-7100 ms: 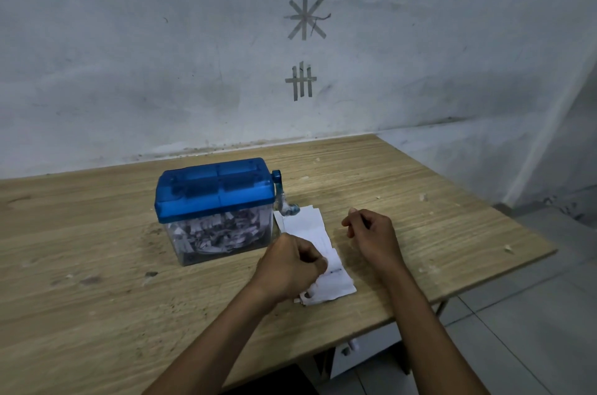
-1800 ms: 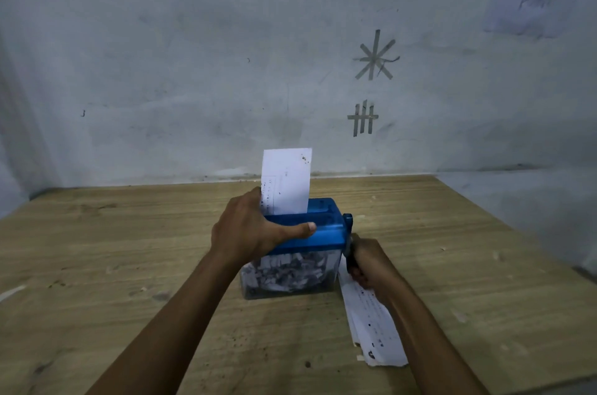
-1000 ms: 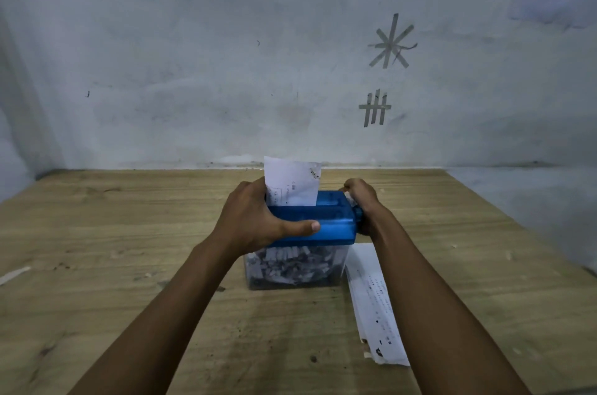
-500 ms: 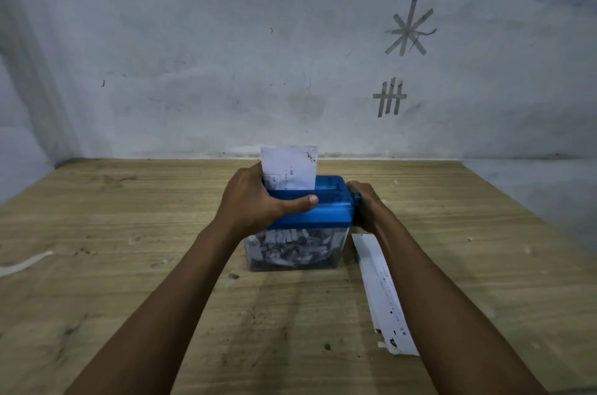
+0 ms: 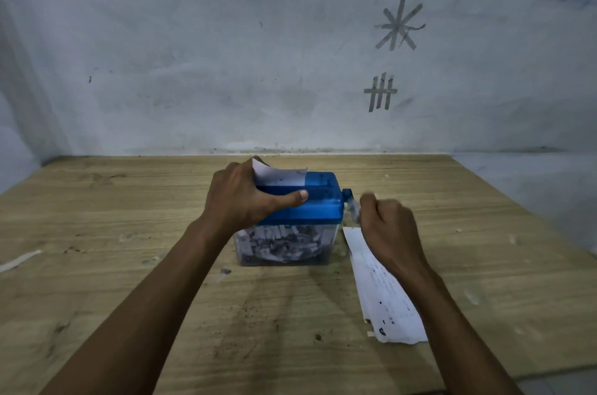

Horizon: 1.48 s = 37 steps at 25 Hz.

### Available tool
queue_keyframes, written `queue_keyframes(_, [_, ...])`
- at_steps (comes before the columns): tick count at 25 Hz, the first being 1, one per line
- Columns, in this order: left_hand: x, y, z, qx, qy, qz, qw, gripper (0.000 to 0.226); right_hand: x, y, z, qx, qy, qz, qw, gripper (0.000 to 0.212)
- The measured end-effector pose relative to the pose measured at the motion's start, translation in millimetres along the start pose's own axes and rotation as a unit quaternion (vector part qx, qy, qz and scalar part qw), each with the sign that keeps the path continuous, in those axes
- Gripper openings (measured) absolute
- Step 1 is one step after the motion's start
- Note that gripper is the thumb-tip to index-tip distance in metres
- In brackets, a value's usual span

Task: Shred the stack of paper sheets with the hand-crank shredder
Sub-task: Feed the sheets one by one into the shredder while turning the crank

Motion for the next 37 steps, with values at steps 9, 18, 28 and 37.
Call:
queue_keyframes(9, [5.1, 2.9, -3.8, -0.003, 0.044, 0.041, 0.998, 0.077, 29.2, -102.5, 23.4, 0.092, -0.001, -0.061, 0.994, 0.044])
queue_keyframes(18, [5.2, 4.6, 1.0, -0.024, 0.021, 0.025, 0.999, 0.094, 81.4, -113.6, -24.2, 0.233, -0.016, 0.006, 0.972, 0.026])
queue_keyframes(28, [2.4, 8.6, -4.1, -0.039, 0.011, -0.021, 0.999, 0.089, 88.0, -39.1, -78.7, 0.271, -0.083, 0.064, 0.957, 0.030])
queue_keyframes(37, [1.6, 5.7, -10.2, 0.004, -0.057, 0.001, 0.998, 0.084, -6.2, -8.8, 2.0, 0.032, 0.020, -0.103, 0.994, 0.057])
Point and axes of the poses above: each hand's wrist, its own y-axis away from the middle knuckle, its own x-axis out of the palm, z = x × y, the point moved 7 cm from there along -y, towards the middle knuckle, and after that the axes turned 15 degrees about -z, right-handed, at the moved point
